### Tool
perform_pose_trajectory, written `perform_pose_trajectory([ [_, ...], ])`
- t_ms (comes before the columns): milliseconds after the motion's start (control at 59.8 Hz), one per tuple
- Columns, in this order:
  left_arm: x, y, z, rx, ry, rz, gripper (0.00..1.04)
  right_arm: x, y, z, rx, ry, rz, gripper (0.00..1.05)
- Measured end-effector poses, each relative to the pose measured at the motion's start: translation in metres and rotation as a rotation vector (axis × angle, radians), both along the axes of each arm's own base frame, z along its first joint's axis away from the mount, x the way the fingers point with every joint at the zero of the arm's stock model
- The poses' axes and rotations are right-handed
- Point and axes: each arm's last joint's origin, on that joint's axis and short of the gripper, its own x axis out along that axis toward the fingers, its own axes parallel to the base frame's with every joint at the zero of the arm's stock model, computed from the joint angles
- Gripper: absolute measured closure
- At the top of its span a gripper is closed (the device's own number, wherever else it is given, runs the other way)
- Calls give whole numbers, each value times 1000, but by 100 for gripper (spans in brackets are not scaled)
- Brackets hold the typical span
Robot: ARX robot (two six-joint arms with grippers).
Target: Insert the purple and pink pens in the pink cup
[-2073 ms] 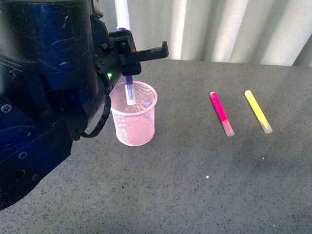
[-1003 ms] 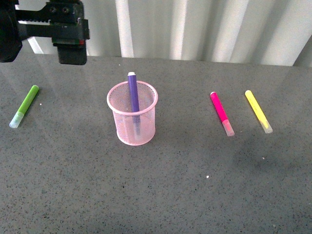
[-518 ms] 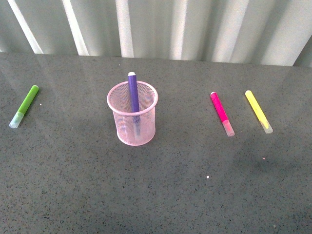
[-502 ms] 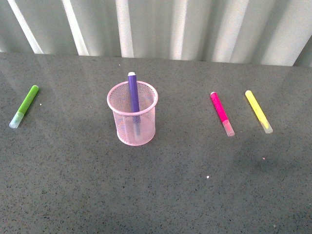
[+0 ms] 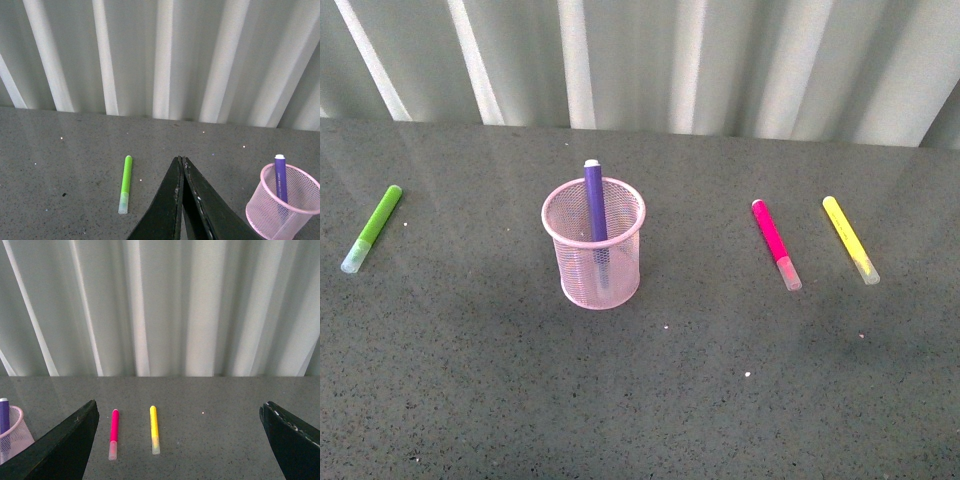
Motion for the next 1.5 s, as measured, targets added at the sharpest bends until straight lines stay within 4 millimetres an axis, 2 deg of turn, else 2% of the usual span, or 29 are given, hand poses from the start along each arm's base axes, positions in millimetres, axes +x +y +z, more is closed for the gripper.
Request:
perform_pose_trajectory([
  [669,-29,0,11,0,-35,-4,101,0,0,0,0,0,0,7],
  [1337,-45,0,11,0,-38,-3,101,0,0,0,0,0,0,7],
  [1505,-56,0,8,0,-31,-3,101,0,0,0,0,0,0,7],
])
